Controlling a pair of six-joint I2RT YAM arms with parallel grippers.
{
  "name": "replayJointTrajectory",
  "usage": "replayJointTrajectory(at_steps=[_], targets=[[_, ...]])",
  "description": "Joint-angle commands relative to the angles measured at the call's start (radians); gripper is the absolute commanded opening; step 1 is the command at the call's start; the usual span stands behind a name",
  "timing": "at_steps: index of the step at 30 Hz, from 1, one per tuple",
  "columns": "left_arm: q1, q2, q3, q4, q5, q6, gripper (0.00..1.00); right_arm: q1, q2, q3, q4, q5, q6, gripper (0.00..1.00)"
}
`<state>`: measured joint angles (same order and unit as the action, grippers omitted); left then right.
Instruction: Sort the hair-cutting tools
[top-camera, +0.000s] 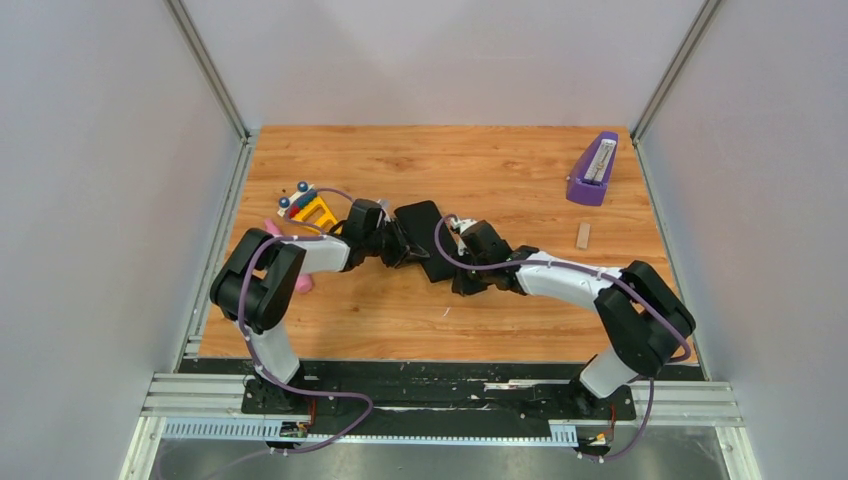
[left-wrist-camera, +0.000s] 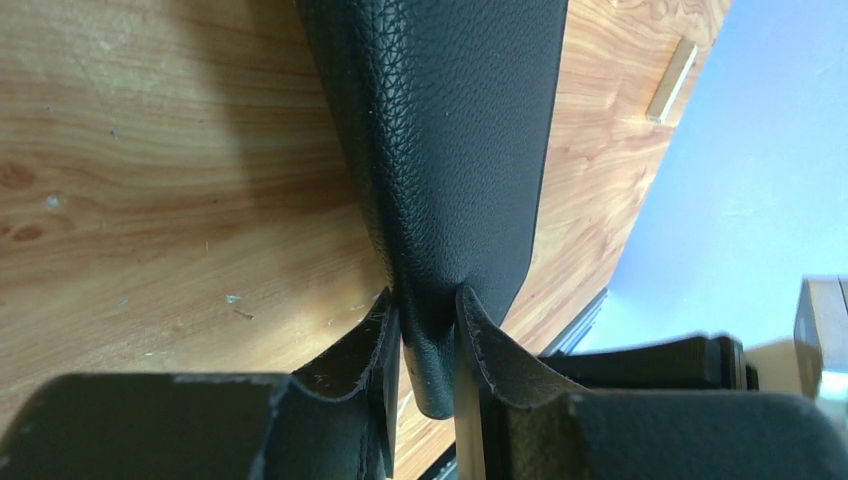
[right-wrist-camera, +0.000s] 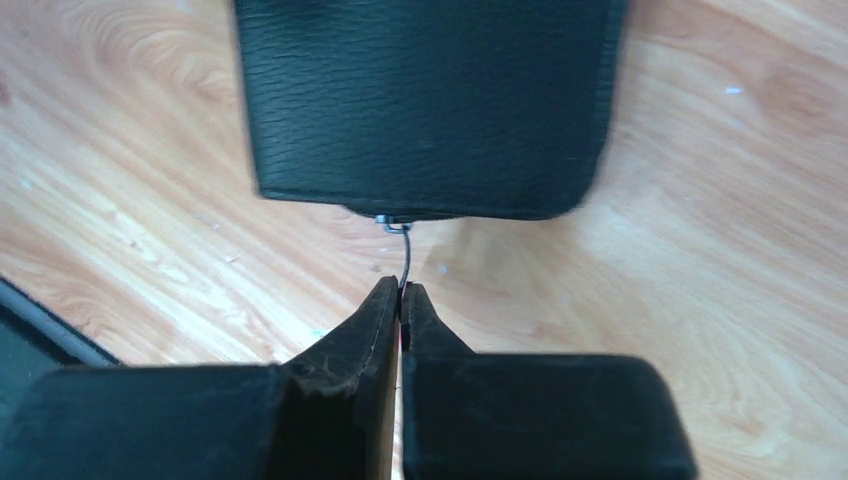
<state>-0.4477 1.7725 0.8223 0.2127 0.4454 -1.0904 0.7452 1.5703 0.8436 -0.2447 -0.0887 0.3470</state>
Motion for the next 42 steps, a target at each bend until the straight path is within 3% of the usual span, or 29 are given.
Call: replayJointTrajectory(at_steps=[1, 7, 8, 9, 14, 16, 19, 24, 29, 38, 42], targets=[[0.058, -0.009, 0.034, -0.073, -0.060, 0.138, 0.00, -0.129, 0.018, -0.043, -0.068, 0.024, 0.022, 0.00], [0.114, -0.015, 0.026, -0.090, -0.031, 0.159, 0.00, -0.198, 0.012, -0.052, -0.086, -0.012, 0.039, 0.00], [0.118, -0.015, 0.029, -0.091, -0.029, 0.163, 0.04, -0.196, 0.011, -0.042, -0.086, -0.032, 0.041, 0.00], [0.119, -0.015, 0.038, -0.092, -0.023, 0.171, 0.10, -0.192, 0.011, -0.032, -0.082, -0.053, 0.044, 0.00], [0.120, -0.048, 0.042, -0.099, -0.014, 0.172, 0.71, -0.136, 0.042, 0.056, -0.063, -0.139, 0.053, 0.00], [0.119, -0.083, 0.026, -0.122, -0.026, 0.175, 0.88, -0.107, 0.065, 0.104, -0.061, -0.172, 0.060, 0.00], [0.120, -0.149, -0.011, -0.192, -0.091, 0.179, 0.99, -0.054, 0.107, 0.188, -0.061, -0.211, 0.062, 0.00], [0.119, -0.334, -0.162, -0.241, -0.225, 0.113, 1.00, 0.043, 0.187, 0.306, -0.072, -0.210, 0.035, 0.00], [0.119, -0.454, -0.261, -0.238, -0.249, 0.038, 0.98, 0.064, 0.247, 0.370, -0.087, -0.239, 0.017, 0.00], [0.118, -0.396, -0.314, -0.087, -0.166, -0.087, 0.91, 0.084, 0.287, 0.434, -0.101, -0.258, 0.003, 0.00], [0.111, -0.365, -0.308, -0.058, -0.155, -0.091, 0.75, 0.085, 0.272, 0.420, -0.104, -0.251, 0.003, 0.00]])
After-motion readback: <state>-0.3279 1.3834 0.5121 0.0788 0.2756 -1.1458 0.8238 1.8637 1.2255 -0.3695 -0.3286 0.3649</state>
